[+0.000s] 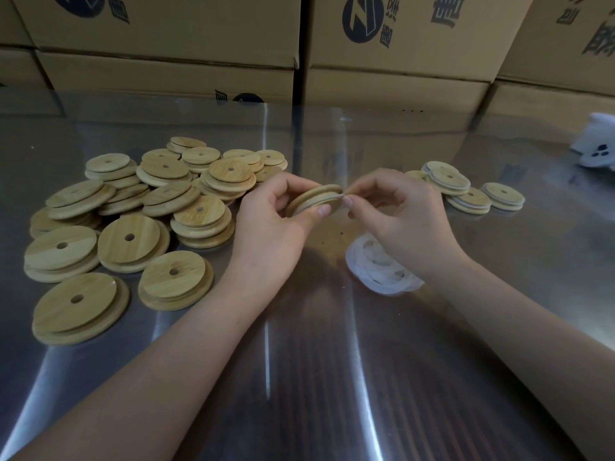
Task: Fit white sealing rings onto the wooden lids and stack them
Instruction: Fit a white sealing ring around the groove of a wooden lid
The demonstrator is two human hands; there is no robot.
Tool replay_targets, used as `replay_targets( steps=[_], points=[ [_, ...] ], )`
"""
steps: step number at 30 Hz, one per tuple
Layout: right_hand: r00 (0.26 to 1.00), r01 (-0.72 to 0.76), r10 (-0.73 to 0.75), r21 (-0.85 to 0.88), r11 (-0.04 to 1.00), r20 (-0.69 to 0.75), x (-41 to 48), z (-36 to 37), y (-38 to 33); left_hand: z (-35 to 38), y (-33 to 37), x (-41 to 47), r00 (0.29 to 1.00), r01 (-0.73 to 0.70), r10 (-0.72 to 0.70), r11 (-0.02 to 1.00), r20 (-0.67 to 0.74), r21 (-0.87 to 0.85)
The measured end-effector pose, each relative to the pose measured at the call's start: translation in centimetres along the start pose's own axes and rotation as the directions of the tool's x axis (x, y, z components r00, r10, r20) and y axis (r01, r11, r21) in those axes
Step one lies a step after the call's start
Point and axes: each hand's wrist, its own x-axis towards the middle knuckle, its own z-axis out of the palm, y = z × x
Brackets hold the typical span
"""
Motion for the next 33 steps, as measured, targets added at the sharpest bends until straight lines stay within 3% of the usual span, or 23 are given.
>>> replay_targets(
  steps=[10, 15, 25, 33],
  points=[
    [0.987, 0.158, -0.156, -0.039, 0.987, 0.038, -0.17, 0.57, -0.19, -0.04, 0.30, -0.24, 0.998, 0.056, -0.057, 0.998, 0.039, 0.031],
    [0.995, 0.095, -0.095, -0.011, 0.995, 0.037, -0.22, 0.54, -0.02, 0.01, 0.34, -0.20, 0.996, 0.085, -0.085, 0.996, 0.015, -0.034],
    [0.995, 0.103, -0.103, -0.008, 0.995, 0.008, -0.19, 0.42, -0.21, -0.17, 0.35, -0.06, 0.998, 0.051, -0.050, 0.998, 0.031, -0.024],
    [1.000, 0.020, -0.021, 0.032, 0.999, 0.020, -0.06, 0.26, -0.21, -0.29, 0.63, 0.18, 0.999, 0.005, -0.005, 1.000, 0.032, 0.023]
  ],
)
